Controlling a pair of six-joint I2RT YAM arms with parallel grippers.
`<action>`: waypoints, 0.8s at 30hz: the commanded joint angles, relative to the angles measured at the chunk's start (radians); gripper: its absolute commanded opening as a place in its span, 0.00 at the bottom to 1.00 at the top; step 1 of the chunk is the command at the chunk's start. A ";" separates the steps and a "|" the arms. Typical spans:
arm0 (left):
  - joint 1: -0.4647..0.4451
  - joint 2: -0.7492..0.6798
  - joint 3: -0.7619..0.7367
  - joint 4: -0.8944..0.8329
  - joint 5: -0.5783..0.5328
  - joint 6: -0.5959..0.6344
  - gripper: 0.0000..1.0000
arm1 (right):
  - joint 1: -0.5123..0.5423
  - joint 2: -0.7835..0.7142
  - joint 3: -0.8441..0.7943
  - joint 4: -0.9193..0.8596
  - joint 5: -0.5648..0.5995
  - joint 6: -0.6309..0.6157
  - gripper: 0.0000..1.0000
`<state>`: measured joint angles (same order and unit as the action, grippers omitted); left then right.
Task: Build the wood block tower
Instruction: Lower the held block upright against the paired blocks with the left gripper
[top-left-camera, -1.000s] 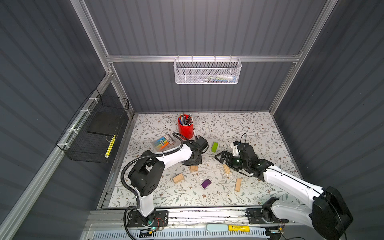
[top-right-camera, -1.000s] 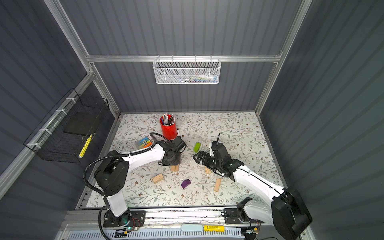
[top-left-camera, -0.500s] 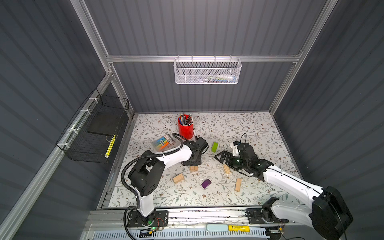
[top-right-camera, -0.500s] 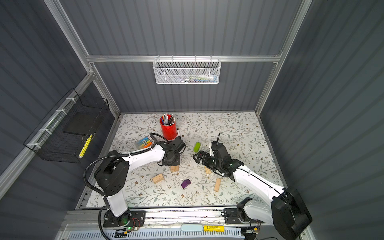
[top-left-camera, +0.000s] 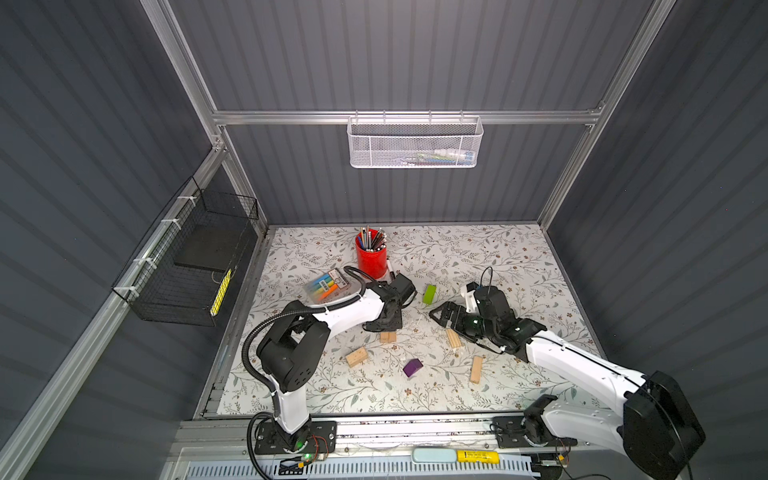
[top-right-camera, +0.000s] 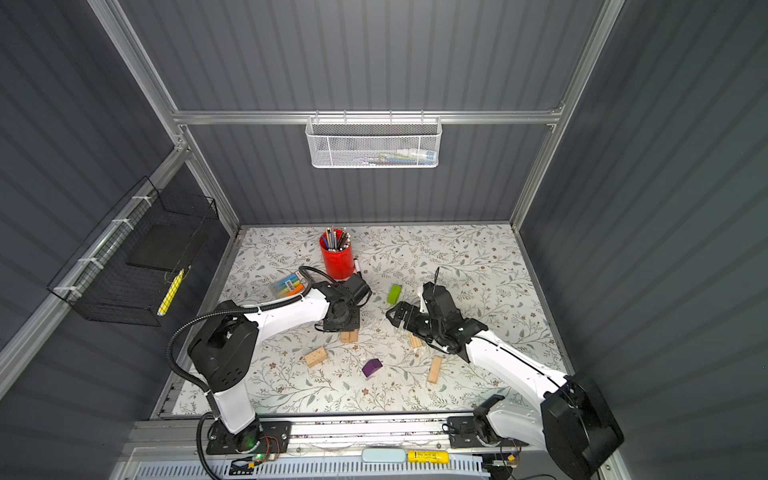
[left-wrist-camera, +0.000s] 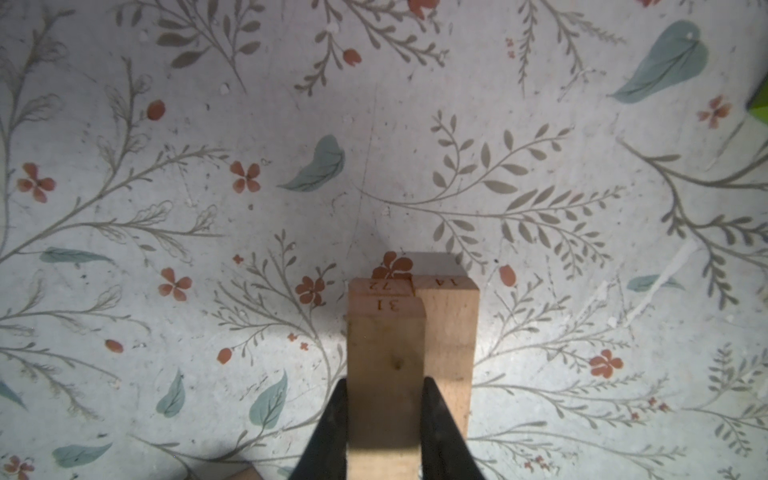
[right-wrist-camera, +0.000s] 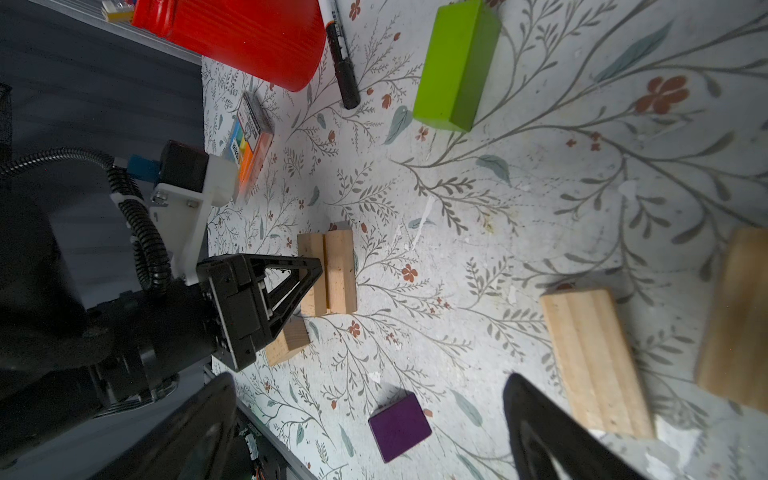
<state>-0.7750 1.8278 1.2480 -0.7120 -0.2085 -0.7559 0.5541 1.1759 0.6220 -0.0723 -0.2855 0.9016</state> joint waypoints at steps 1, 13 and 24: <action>0.008 0.017 -0.023 -0.007 0.002 -0.017 0.13 | -0.004 0.011 -0.010 0.017 -0.006 0.005 0.99; 0.009 0.028 -0.032 0.003 0.010 -0.019 0.16 | -0.005 0.011 -0.011 0.022 -0.009 0.007 0.99; 0.014 0.022 -0.025 0.008 0.006 -0.018 0.19 | -0.005 0.010 -0.011 0.024 -0.011 0.007 0.99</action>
<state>-0.7704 1.8313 1.2339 -0.7052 -0.2077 -0.7563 0.5522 1.1828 0.6216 -0.0662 -0.2890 0.9051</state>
